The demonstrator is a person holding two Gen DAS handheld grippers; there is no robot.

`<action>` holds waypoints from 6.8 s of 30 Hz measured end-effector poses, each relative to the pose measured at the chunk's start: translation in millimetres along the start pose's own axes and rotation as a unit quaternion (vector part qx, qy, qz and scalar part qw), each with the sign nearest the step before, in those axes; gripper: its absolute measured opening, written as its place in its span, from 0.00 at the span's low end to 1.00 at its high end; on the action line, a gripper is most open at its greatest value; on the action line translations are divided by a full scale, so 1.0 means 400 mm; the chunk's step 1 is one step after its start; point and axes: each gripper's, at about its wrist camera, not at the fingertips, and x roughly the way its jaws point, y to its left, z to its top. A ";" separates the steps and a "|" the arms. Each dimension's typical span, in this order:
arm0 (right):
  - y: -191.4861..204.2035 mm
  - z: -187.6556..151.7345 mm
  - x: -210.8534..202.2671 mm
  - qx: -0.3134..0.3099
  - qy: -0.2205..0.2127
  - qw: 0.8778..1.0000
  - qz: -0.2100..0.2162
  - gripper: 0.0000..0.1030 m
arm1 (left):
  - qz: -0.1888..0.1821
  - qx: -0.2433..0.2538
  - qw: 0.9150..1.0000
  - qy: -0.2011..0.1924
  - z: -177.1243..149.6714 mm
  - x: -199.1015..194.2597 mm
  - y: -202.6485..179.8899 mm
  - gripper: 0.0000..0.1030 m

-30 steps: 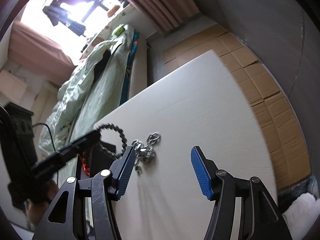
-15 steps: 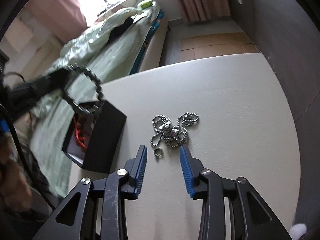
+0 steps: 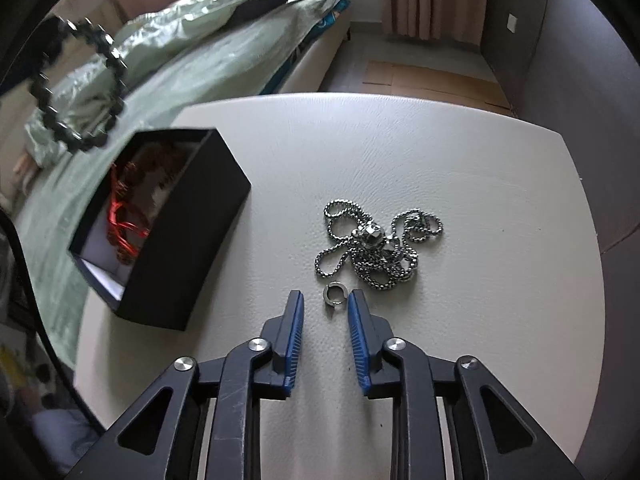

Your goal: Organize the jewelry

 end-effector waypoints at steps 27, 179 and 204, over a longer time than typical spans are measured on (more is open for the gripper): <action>0.012 0.031 -0.016 0.029 -0.010 0.998 0.046 0.45 | 0.018 -0.072 0.997 0.001 -0.038 -0.007 0.118 0.60; 0.384 0.274 -0.507 -0.134 -0.192 0.972 -0.025 0.14 | 0.037 -0.207 0.975 -0.065 -0.086 -0.164 0.286 0.60; 0.247 0.159 -0.247 -0.056 -0.077 0.994 0.043 0.56 | 0.055 -0.196 0.978 -0.050 -0.091 -0.161 0.282 0.60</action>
